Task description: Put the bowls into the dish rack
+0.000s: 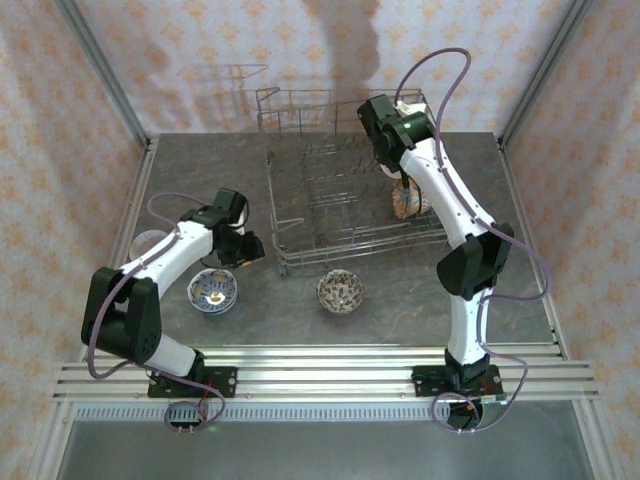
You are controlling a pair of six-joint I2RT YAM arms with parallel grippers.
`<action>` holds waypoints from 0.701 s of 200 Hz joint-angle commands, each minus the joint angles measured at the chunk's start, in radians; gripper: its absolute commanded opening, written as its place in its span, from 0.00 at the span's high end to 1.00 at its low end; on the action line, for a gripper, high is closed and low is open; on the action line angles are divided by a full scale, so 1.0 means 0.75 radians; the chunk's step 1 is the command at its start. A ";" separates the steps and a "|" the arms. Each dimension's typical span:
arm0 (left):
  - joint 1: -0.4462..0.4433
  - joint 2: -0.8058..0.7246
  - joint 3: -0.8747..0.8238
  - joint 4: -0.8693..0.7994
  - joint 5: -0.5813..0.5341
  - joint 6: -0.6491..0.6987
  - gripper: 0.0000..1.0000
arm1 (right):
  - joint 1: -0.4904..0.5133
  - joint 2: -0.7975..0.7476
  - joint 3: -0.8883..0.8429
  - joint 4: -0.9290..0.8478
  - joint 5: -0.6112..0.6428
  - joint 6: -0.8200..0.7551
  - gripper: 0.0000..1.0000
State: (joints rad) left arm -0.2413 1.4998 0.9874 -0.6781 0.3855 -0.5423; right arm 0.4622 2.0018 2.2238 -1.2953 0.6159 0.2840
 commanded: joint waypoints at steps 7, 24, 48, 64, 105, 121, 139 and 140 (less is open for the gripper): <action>-0.078 0.074 0.055 0.043 -0.012 0.001 0.68 | 0.010 0.027 0.056 -0.046 0.186 -0.020 1.00; -0.091 0.097 0.061 0.072 -0.005 -0.041 0.68 | 0.010 0.050 0.091 -0.053 0.193 -0.038 1.00; -0.120 0.139 0.112 0.105 -0.006 -0.050 0.69 | 0.012 0.088 0.134 -0.052 0.173 -0.055 1.00; -0.137 0.186 0.161 0.129 -0.001 -0.068 0.69 | 0.013 0.128 0.181 -0.065 0.187 -0.043 1.00; -0.198 0.293 0.287 0.169 -0.006 -0.094 0.69 | 0.014 0.195 0.272 -0.122 0.220 -0.047 1.00; -0.209 0.334 0.319 0.171 0.005 -0.097 0.70 | 0.015 0.186 0.258 -0.122 0.240 -0.046 1.00; -0.219 0.352 0.327 0.186 0.016 -0.103 0.70 | 0.014 0.184 0.253 -0.127 0.305 -0.047 1.00; -0.220 0.353 0.327 0.186 0.017 -0.103 0.70 | 0.015 0.184 0.253 -0.127 0.306 -0.047 1.00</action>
State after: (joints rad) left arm -0.3759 1.7161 1.1736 -0.7074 0.3824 -0.5797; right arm 0.4667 2.1433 2.3886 -1.3594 0.7269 0.2493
